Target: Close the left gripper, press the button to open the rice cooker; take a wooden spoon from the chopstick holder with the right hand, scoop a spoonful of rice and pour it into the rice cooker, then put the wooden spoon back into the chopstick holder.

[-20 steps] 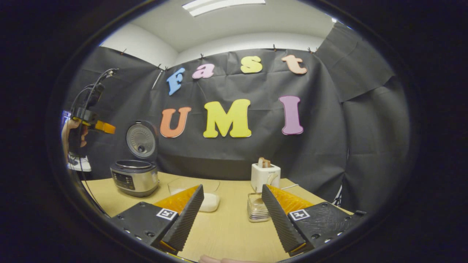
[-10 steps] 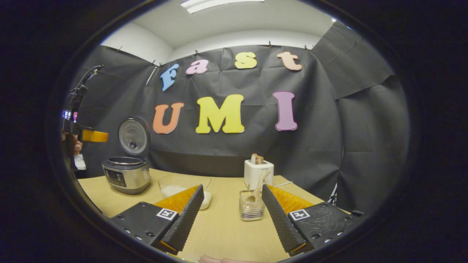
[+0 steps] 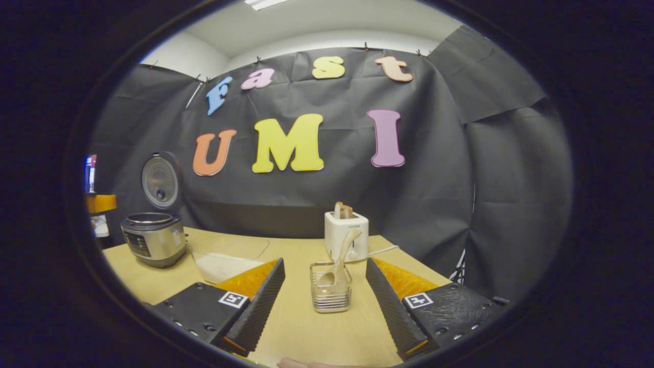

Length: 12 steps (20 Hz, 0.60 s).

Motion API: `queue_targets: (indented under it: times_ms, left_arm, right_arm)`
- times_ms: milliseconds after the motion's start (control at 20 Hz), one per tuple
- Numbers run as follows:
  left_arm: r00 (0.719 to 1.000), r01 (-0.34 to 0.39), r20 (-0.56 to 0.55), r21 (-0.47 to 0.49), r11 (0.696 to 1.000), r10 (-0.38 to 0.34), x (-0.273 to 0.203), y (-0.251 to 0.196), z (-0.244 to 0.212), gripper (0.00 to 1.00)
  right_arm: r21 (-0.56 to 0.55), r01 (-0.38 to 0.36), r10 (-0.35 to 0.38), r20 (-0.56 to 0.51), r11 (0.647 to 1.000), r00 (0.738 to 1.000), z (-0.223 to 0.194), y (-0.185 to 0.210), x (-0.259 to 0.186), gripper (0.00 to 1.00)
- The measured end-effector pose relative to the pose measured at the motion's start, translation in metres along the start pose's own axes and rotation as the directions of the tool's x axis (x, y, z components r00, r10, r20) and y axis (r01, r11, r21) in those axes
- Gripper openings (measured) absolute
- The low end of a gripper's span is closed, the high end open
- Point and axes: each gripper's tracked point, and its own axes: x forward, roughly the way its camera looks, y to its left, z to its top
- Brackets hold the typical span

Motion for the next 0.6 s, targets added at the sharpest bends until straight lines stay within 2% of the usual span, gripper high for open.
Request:
queue_targets:
  times_ms: [50, 400, 450, 600]
  left_arm:
    - [1.0, 0.003, -0.005, 0.012, 1.0, -0.002, 0.002, 0.0, -0.002, 0.98]
    - [1.0, -0.013, -0.024, 0.048, 0.999, 0.014, 0.011, 0.004, -0.017, 0.98]
    - [0.999, -0.021, -0.03, 0.046, 0.999, 0.022, 0.012, 0.008, -0.02, 0.98]
    - [0.998, -0.035, -0.048, 0.018, 0.999, 0.036, 0.016, 0.016, -0.025, 0.98]
  right_arm:
    - [-0.001, 0.006, -0.006, -0.009, 1.0, 1.0, 0.0, -0.001, 0.009, 0.95]
    - [-0.001, 0.006, -0.006, -0.098, 1.0, 0.995, 0.002, -0.006, 0.083, 0.97]
    - [-0.008, 0.002, -0.003, -0.114, 1.0, 0.993, 0.002, -0.007, 0.094, 0.95]
    - [-0.01, 0.002, -0.004, -0.181, 1.0, 0.983, -0.008, -0.015, 0.124, 0.97]
